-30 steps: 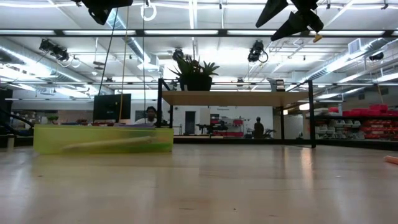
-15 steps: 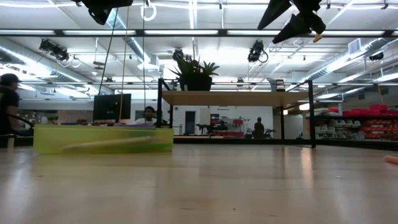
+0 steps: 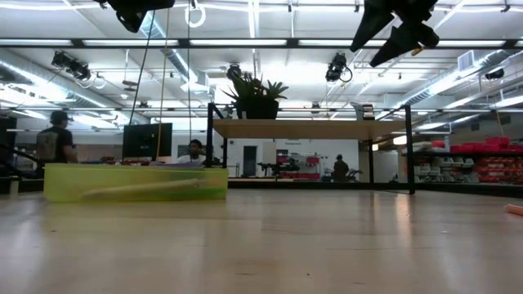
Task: Pack school essentials
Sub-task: Put the red eraser into the yellow supply box
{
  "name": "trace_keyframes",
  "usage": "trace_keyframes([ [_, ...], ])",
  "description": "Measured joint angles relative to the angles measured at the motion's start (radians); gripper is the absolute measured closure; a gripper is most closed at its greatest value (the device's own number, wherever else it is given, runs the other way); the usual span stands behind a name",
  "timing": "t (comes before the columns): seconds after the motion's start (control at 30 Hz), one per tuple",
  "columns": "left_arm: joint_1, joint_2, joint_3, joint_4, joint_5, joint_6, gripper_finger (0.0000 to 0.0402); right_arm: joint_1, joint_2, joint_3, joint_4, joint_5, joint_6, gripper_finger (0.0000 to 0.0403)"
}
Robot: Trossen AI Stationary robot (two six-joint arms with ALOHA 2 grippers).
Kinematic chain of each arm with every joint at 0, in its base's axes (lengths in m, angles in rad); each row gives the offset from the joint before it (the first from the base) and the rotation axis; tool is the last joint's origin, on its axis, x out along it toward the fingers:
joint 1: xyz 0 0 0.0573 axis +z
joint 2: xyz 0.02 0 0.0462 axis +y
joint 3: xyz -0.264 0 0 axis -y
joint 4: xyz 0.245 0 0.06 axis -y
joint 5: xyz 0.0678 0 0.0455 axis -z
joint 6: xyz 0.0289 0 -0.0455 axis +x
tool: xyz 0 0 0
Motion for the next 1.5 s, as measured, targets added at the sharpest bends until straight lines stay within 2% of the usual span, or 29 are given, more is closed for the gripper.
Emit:
trace_keyframes([
  [0.4,0.0,0.0,0.0,0.0,0.0,0.0,0.0316,0.001,0.0,-0.012,0.0,-0.015,0.015,0.011],
  [0.6,0.0,0.0,0.0,0.0,0.0,0.0,0.0318,0.081,0.0,-0.056,0.001,-0.016,0.136,0.011],
  [0.73,0.0,0.0,0.0,0.0,0.0,0.0,0.0312,0.116,0.0,-0.068,0.002,0.006,0.139,0.011],
  [0.87,0.0,0.0,0.0,0.0,0.0,0.0,0.0311,0.09,0.0,-0.071,0.003,0.015,0.113,0.011],
  [1.17,0.0,0.0,0.0,0.0,0.0,-0.002,0.0321,0.036,0.0,-0.071,0.006,-0.047,0.094,0.011],
  [1.23,0.0,0.0,0.0,0.008,0.001,-0.086,0.0321,0.04,0.0,-0.071,0.006,-0.068,0.11,0.011],
  [1.37,-0.001,0.0,0.0,0.007,0.001,-0.463,0.0318,0.058,0.0,-0.071,0.006,-0.078,0.137,0.011],
  [1.5,-0.001,0.0,0.0,-0.016,0.039,-0.587,0.032,0.082,0.0,-0.071,0.006,-0.077,0.141,0.011],
])
